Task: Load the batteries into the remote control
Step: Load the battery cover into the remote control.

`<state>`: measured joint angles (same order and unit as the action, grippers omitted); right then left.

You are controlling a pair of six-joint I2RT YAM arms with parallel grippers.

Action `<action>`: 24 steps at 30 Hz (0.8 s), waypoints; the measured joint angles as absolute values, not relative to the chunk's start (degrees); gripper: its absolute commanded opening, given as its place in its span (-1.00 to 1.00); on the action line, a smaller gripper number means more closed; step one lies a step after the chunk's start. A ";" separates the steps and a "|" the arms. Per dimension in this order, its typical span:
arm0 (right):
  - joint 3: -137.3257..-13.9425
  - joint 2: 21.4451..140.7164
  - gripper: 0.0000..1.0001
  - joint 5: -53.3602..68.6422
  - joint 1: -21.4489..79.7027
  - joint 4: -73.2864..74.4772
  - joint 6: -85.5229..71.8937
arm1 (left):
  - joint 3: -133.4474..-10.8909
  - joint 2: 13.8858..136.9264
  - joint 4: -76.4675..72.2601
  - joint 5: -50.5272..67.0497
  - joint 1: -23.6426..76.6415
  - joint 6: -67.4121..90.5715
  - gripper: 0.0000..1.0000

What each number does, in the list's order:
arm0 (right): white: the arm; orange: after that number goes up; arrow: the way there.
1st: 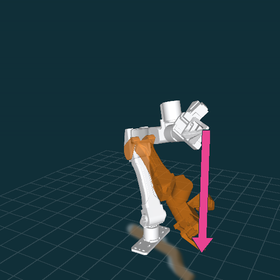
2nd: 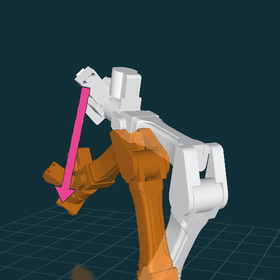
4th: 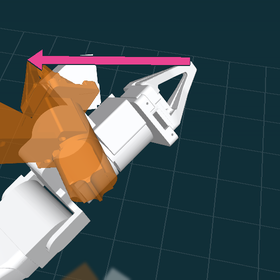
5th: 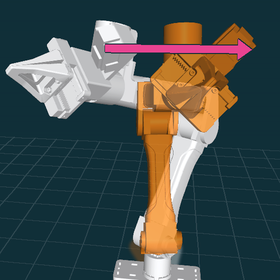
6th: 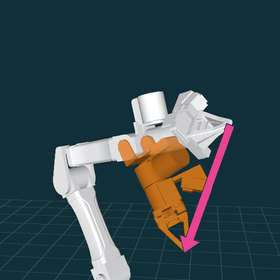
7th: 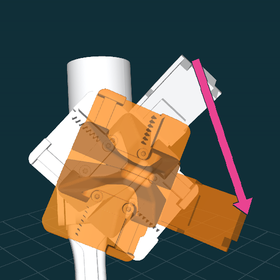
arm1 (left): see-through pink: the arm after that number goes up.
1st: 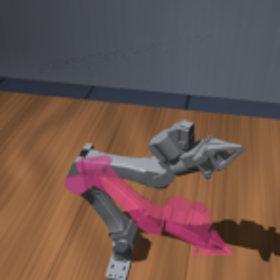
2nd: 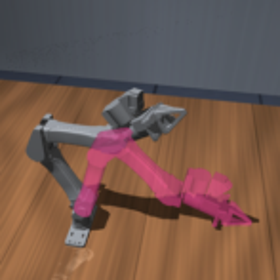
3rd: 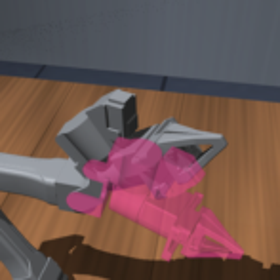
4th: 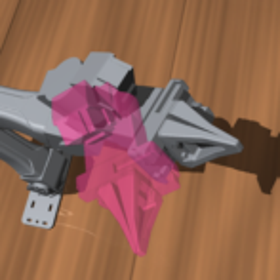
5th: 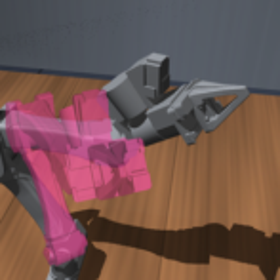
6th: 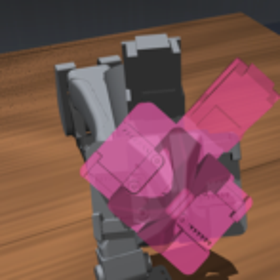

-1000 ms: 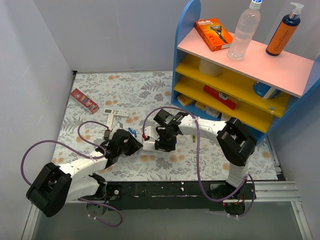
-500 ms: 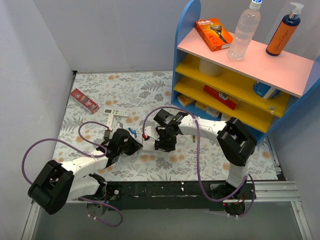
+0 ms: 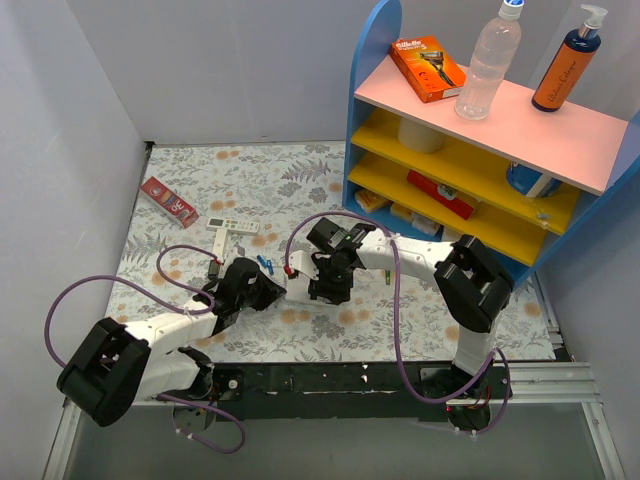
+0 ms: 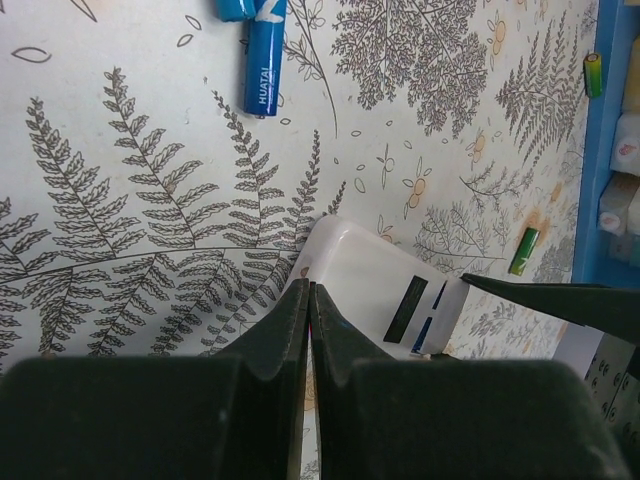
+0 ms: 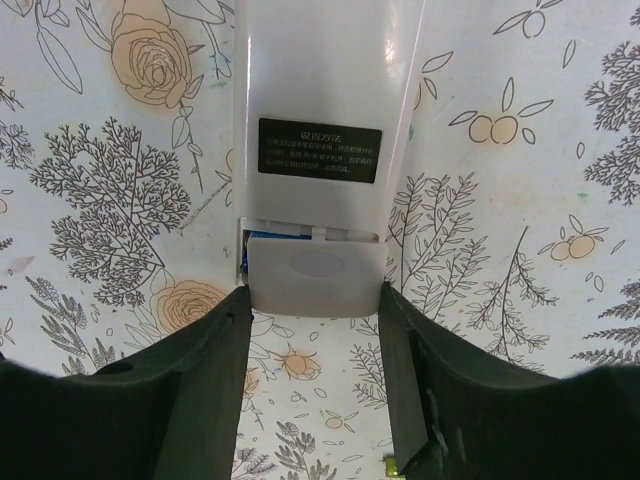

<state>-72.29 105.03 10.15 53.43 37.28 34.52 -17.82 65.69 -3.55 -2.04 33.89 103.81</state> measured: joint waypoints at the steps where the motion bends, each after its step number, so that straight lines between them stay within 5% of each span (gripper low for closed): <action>1: -72.36 105.03 -0.20 10.04 53.43 37.39 34.39 | -17.78 65.69 -3.64 -2.04 33.91 103.88 -0.98; 24: -73.08 105.10 0.11 8.97 53.43 39.48 31.22 | -17.54 65.91 -4.19 -0.30 34.35 104.42 -1.00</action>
<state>-73.08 105.10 8.97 53.43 39.48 31.22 -17.54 65.91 -4.19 -0.30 34.35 104.42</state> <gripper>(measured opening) 0.569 0.009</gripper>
